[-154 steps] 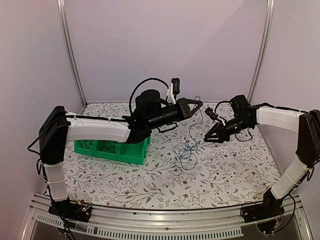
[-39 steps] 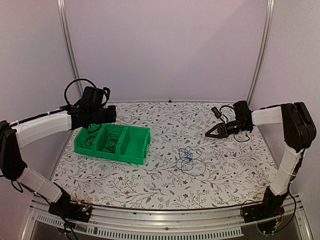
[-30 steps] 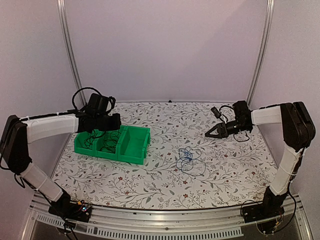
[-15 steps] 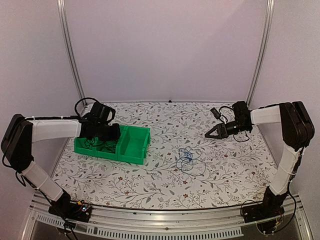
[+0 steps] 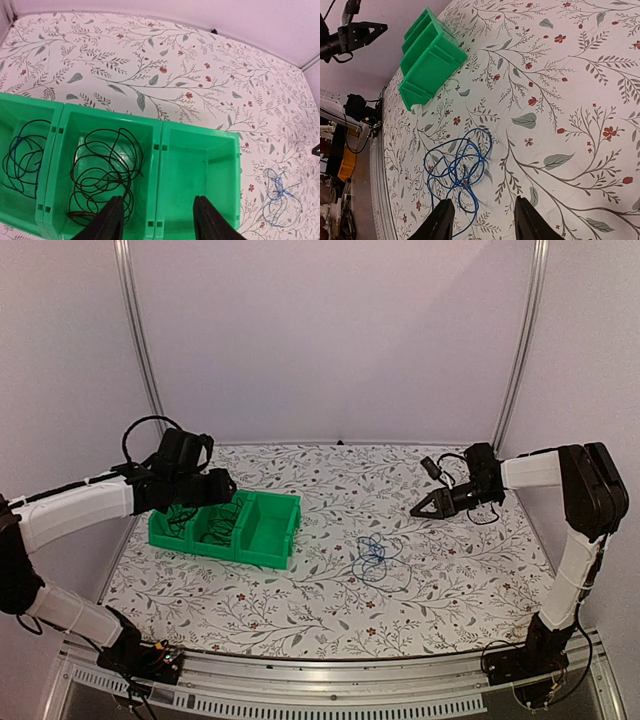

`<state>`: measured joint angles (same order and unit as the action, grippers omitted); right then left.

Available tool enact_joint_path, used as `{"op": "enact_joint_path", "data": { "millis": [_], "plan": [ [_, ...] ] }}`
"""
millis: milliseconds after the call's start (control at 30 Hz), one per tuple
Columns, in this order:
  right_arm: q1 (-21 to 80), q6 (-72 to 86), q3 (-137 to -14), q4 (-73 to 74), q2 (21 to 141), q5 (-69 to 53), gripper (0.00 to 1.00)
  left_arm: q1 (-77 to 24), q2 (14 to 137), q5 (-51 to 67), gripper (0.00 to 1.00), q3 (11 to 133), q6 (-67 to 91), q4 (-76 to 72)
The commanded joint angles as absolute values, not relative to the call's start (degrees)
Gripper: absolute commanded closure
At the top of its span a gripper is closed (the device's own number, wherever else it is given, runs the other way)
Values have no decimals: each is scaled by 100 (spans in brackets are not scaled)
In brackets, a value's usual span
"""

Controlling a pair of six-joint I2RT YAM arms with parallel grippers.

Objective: Untangle the cables

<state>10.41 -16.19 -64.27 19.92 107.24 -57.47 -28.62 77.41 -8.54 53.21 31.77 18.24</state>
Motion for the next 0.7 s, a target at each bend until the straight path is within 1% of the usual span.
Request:
{"op": "enact_joint_path", "data": {
  "millis": [0,67,200,333,467,567,667],
  "plan": [
    [1006,-1696,-6584,2147,10543,-5033,56,-3408,7291,-1180,52,5486,3106,1677],
    [1010,-1784,-6630,2324,10477,-4995,56,-3797,7252,-1213,51,5504,2936,1450],
    [1023,-2279,-6717,2868,10353,-5354,55,-4583,7428,-1407,52,5703,2753,1164],
    [1109,-2586,-6776,3177,10394,-5419,51,-5256,7828,-1468,51,5998,2620,909],
    [1296,-2600,-6901,3307,10693,-5139,52,-5858,8436,-1878,51,6385,2350,758],
    [1546,-2652,-6935,3349,10888,-5019,52,-6190,8902,-2313,49,6695,2208,885],
    [1849,-2651,-6979,3315,10999,-4785,51,-6309,9238,-2393,48,6926,2248,1031]
  ]
}}
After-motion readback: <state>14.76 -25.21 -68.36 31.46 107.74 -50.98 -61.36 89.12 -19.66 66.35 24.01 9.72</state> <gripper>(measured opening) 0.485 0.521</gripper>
